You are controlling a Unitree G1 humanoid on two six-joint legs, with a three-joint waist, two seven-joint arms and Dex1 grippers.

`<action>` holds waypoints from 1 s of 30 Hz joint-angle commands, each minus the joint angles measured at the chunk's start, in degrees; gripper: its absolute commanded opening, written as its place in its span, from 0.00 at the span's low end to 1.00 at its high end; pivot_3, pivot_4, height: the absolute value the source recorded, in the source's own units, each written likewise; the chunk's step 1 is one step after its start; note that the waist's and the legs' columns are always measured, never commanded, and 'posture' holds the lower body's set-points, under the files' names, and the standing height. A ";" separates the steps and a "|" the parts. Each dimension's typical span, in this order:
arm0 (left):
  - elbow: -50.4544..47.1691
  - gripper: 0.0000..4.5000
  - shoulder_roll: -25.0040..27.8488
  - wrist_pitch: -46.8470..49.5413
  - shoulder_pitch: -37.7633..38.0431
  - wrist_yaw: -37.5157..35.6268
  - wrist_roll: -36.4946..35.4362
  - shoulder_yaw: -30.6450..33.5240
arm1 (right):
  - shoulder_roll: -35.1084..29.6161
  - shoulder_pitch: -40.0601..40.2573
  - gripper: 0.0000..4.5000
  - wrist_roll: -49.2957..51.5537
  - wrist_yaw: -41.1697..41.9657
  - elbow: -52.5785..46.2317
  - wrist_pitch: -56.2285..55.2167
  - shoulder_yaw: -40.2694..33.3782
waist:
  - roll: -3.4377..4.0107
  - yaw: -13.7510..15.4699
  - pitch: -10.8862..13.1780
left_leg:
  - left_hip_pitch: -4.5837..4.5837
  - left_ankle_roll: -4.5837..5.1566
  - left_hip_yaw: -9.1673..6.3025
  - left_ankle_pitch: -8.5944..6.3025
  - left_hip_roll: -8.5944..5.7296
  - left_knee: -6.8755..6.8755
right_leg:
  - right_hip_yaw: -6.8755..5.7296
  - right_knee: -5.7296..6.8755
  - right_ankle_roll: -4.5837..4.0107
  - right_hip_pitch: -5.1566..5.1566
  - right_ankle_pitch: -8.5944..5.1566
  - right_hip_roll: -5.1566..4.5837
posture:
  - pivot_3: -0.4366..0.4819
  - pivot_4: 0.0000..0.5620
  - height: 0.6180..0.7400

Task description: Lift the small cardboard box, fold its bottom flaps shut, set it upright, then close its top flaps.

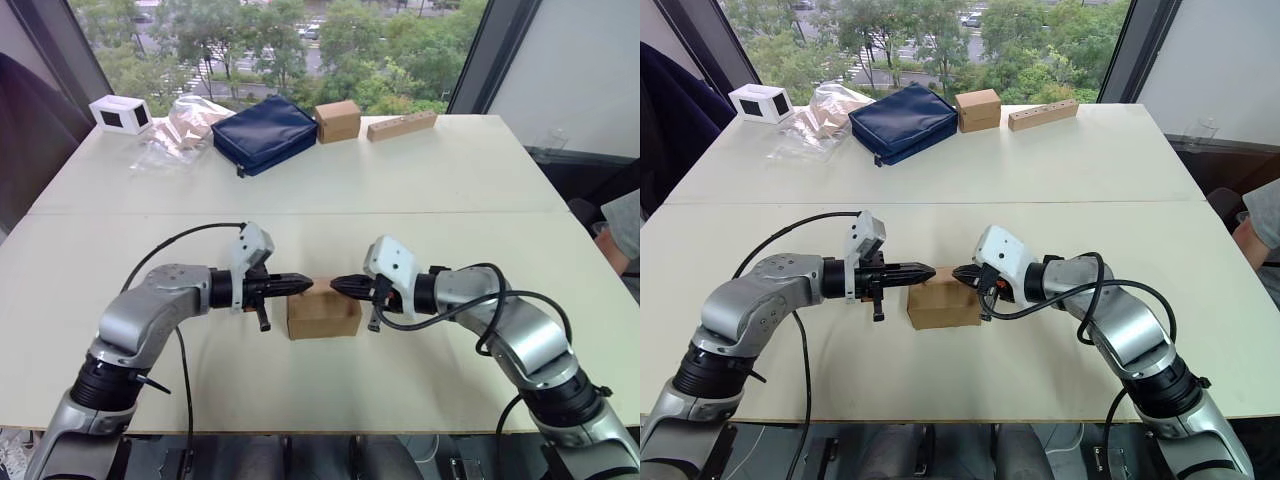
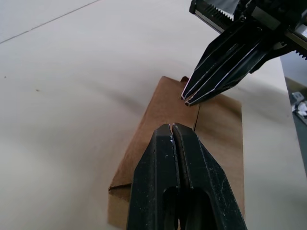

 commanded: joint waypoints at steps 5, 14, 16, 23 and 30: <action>-0.13 0.00 -0.42 -4.05 0.56 0.15 4.88 -4.15 | -1.10 -0.15 0.00 -2.75 0.79 -0.66 -1.20 2.85 | 0.01 0.03 0.00 | 0.01 0.00 0.00 0.00 -0.01 0.00 | 0.00 0.00 0.00 0.01 0.00 0.00 | 0.48 0.27 1.00; -0.99 0.00 0.13 -4.83 1.80 -1.50 6.00 -4.49 | -1.98 0.72 0.00 -4.66 1.22 -0.32 -2.11 4.13 | 0.01 0.04 -0.01 | 0.03 0.00 0.00 0.00 -0.01 0.00 | 0.00 0.00 0.00 0.03 0.00 0.01 | 0.48 0.27 1.00; -1.24 0.00 0.04 -4.72 2.06 -1.49 5.86 -4.32 | -1.92 0.79 0.00 -4.62 1.20 -0.24 -2.21 4.04 | 0.01 0.04 -0.01 | 0.03 0.00 0.00 0.00 -0.01 0.00 | 0.00 0.00 0.00 0.04 0.00 0.00 | 0.48 0.27 1.00; -1.70 0.00 -0.25 -4.56 2.94 -0.43 4.39 -1.29 | -1.07 1.02 0.00 -2.99 1.12 -0.09 -2.43 1.96 | 0.01 0.04 -0.01 | 0.06 0.00 0.00 0.00 0.00 0.00 | 0.00 -0.01 0.00 0.06 0.00 0.00 | 0.48 0.27 1.00; -4.24 0.00 -1.20 -0.74 3.20 4.38 -4.74 11.80 | 1.22 2.23 0.00 7.67 2.42 -1.98 -0.85 -9.76 | -0.01 0.03 0.00 | 0.04 0.00 -0.01 0.00 0.05 0.00 | 0.00 -0.01 0.00 0.05 0.00 -0.02 | 0.48 0.27 1.00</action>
